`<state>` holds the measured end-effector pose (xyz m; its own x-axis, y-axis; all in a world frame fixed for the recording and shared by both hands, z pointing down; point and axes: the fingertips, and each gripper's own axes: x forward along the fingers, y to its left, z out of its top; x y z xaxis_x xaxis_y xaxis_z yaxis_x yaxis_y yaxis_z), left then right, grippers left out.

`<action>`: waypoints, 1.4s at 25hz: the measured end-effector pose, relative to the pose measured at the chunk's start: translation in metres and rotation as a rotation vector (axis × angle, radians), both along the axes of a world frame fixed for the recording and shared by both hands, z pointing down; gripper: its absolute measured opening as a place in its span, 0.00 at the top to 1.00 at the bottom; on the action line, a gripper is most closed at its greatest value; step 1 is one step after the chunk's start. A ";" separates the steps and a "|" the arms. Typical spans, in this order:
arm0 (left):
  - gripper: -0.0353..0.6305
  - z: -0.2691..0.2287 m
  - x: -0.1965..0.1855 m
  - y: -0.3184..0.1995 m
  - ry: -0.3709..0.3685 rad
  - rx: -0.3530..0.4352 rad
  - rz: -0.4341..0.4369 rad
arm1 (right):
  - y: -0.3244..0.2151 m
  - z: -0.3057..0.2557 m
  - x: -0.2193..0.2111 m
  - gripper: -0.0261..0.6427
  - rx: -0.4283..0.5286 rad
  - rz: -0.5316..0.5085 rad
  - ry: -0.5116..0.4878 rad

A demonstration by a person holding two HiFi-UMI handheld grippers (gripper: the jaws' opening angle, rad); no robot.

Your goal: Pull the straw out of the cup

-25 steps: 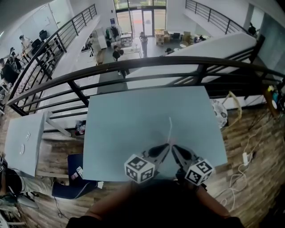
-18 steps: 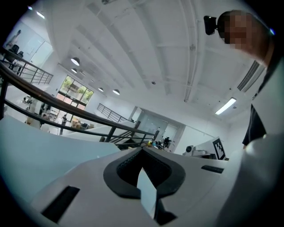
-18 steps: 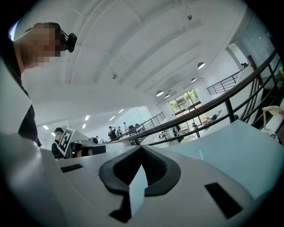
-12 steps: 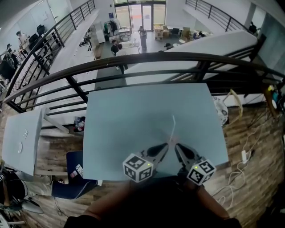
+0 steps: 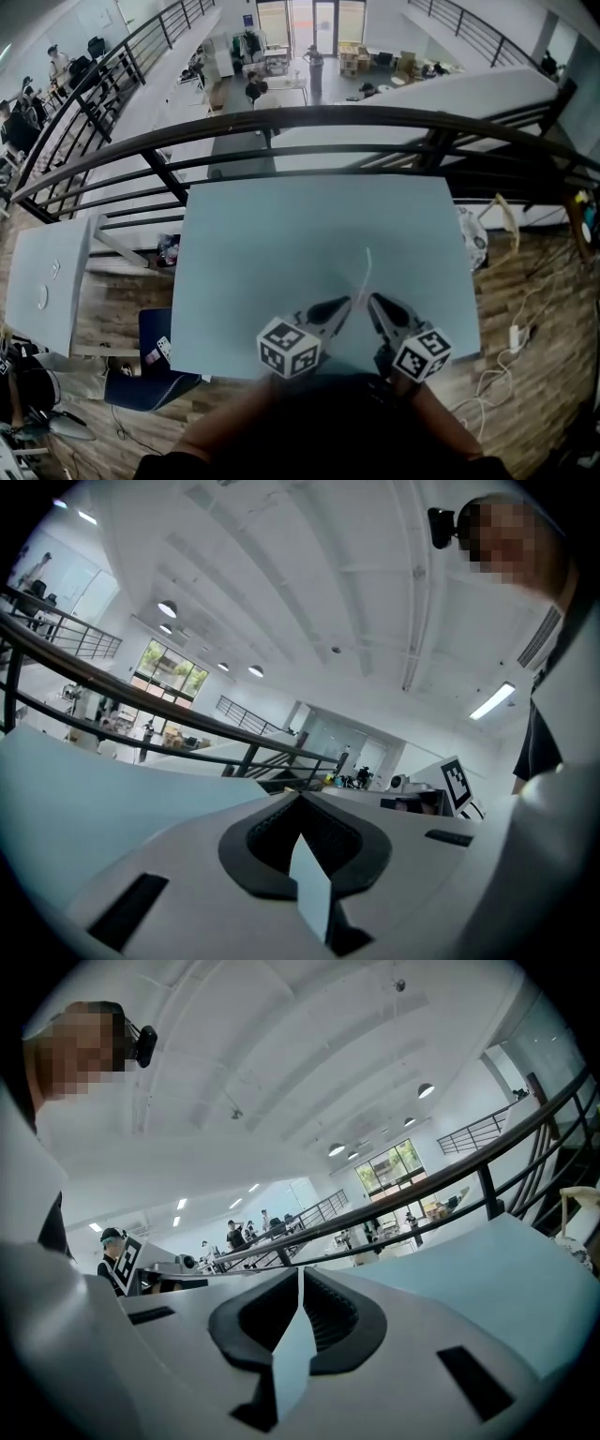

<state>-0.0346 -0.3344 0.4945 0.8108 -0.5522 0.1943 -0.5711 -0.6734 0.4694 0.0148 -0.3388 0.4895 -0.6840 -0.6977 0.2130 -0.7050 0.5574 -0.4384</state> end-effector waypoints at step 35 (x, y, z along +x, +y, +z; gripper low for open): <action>0.93 0.151 0.048 -0.091 -0.114 -0.222 -0.005 | -0.111 0.178 0.048 0.83 -0.255 -0.052 0.215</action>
